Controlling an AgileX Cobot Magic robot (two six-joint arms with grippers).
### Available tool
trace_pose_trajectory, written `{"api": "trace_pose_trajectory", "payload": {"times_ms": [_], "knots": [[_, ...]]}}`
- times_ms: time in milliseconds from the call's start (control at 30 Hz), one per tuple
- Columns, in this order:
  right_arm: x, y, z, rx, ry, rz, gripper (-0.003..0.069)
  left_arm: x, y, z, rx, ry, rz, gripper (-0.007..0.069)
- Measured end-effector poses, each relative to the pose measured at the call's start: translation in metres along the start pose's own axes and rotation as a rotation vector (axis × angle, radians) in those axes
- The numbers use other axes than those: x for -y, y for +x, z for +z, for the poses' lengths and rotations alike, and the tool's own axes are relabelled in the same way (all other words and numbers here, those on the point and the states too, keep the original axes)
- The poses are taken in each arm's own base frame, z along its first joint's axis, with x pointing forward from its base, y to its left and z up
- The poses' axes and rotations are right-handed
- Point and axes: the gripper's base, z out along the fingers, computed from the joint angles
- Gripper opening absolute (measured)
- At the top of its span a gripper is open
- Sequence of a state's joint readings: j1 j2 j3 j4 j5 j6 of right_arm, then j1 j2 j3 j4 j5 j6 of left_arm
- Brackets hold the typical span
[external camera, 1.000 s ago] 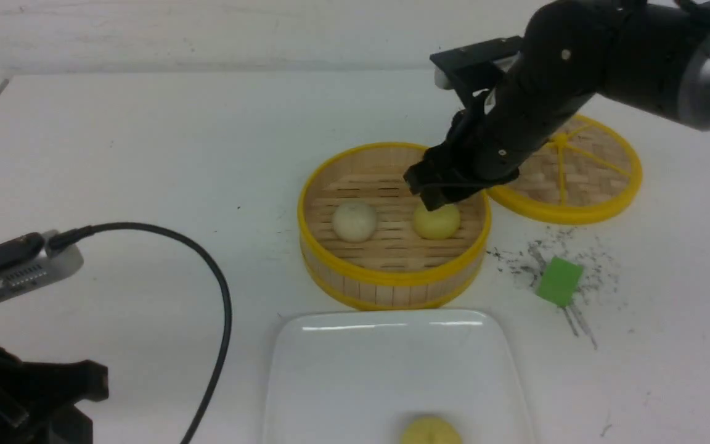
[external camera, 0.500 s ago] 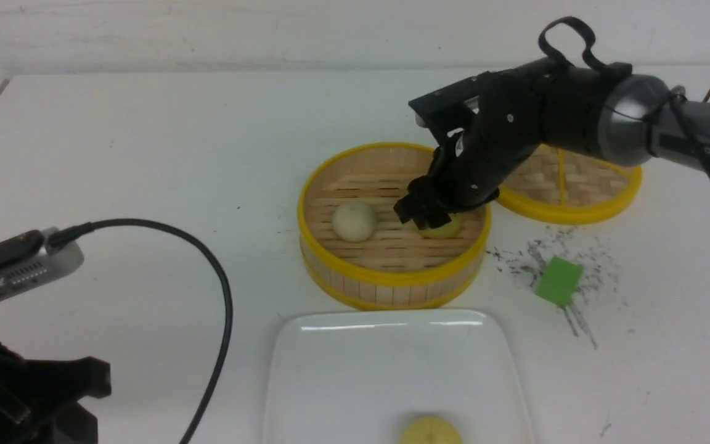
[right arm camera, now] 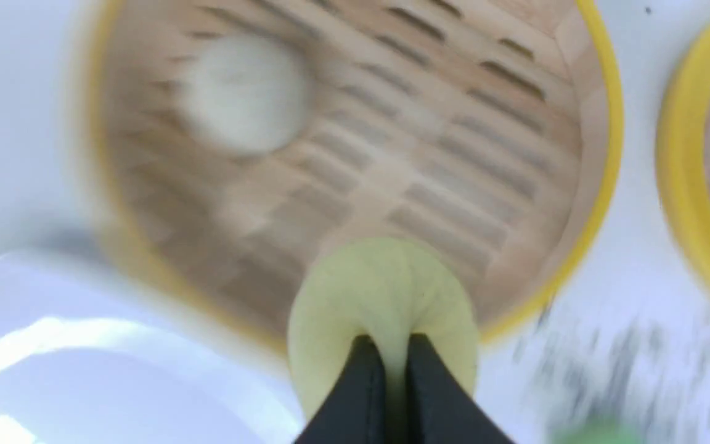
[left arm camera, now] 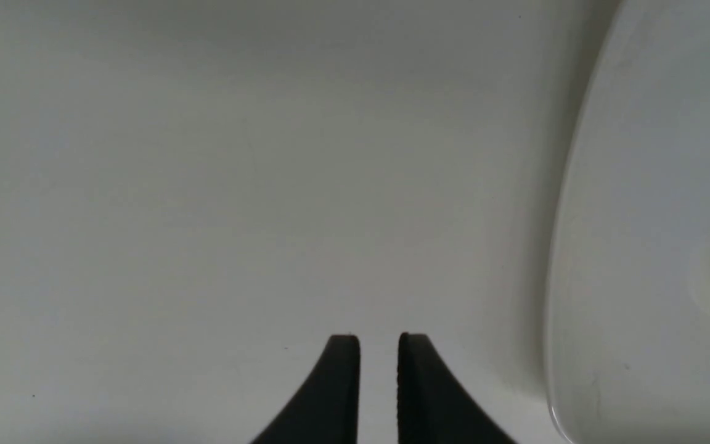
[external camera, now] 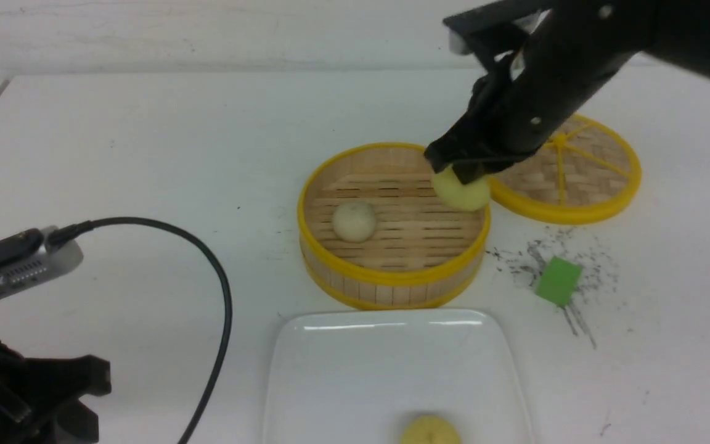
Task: Put the steamed buns into the plate on the white tablecloth.
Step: 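Move the steamed bun from the bamboo steamer onto the white plate with the right gripper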
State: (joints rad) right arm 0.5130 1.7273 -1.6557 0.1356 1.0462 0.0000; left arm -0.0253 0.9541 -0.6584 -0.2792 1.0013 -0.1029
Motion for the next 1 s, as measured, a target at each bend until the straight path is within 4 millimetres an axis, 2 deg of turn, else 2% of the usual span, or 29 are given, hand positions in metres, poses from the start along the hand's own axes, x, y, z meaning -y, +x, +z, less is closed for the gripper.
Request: {"api": "trace_pose_trajectory", "payload": {"times_ms": [33,67,100,200,233,300,367,500,633,767,833,867,900,967,1000], "knots": [[-0.005,0.007,-0.016,-0.011,-0.033,0.022,0.0012,0.0,0.0,0.0,0.004,0.0,0.001,0.0127],[-0.008,0.011,-0.023,-0.021,-0.053,0.039,0.0013,0.0,-0.001,0.0,0.008,-0.002,0.002,0.0127],[-0.014,0.025,-0.034,-0.05,-0.097,0.065,0.0015,0.0,-0.001,0.0,0.015,-0.002,0.002,0.0128],[-0.022,0.049,-0.033,-0.1,-0.13,0.079,0.002,0.0,-0.002,0.0,0.026,-0.002,0.003,0.0129],[-0.027,0.067,-0.021,-0.132,-0.14,0.078,0.0023,0.0,-0.003,0.0,0.037,-0.001,0.003,0.0132],[-0.03,0.079,-0.01,-0.143,-0.14,0.078,0.0025,0.0,-0.004,0.0,0.045,0.0,0.003,0.0136],[-0.034,0.106,0.022,-0.137,-0.134,0.081,0.0029,0.0,-0.009,0.0,0.094,0.005,0.004,0.014],[-0.032,0.131,0.056,-0.071,-0.107,0.096,0.0044,0.001,-0.014,-0.001,0.159,0.011,0.004,0.0146],[-0.025,0.142,0.075,-0.034,-0.076,0.101,0.0103,0.001,-0.017,-0.001,0.189,0.014,0.004,0.0162],[-0.024,0.142,0.083,-0.013,-0.068,0.103,0.0237,0.002,-0.018,-0.002,0.194,0.021,-0.001,0.019],[-0.023,0.141,0.084,-0.008,-0.066,0.103,0.0329,0.003,-0.018,-0.002,0.198,0.04,-0.016,0.0218],[-0.023,0.141,0.084,-0.008,-0.066,0.102,0.0347,0.004,-0.018,-0.002,0.199,0.043,-0.018,0.0221],[-0.024,0.14,0.082,-0.008,-0.066,0.096,0.0405,0.006,-0.019,-0.003,0.202,0.067,-0.034,0.0244],[-0.024,0.138,0.078,-0.003,-0.065,0.082,0.0445,0.009,-0.021,-0.006,0.207,0.094,-0.047,0.0266],[-0.025,0.131,0.06,0.012,-0.067,0.057,0.0483,0.015,-0.026,-0.013,0.218,0.125,-0.05,0.0293]]}}
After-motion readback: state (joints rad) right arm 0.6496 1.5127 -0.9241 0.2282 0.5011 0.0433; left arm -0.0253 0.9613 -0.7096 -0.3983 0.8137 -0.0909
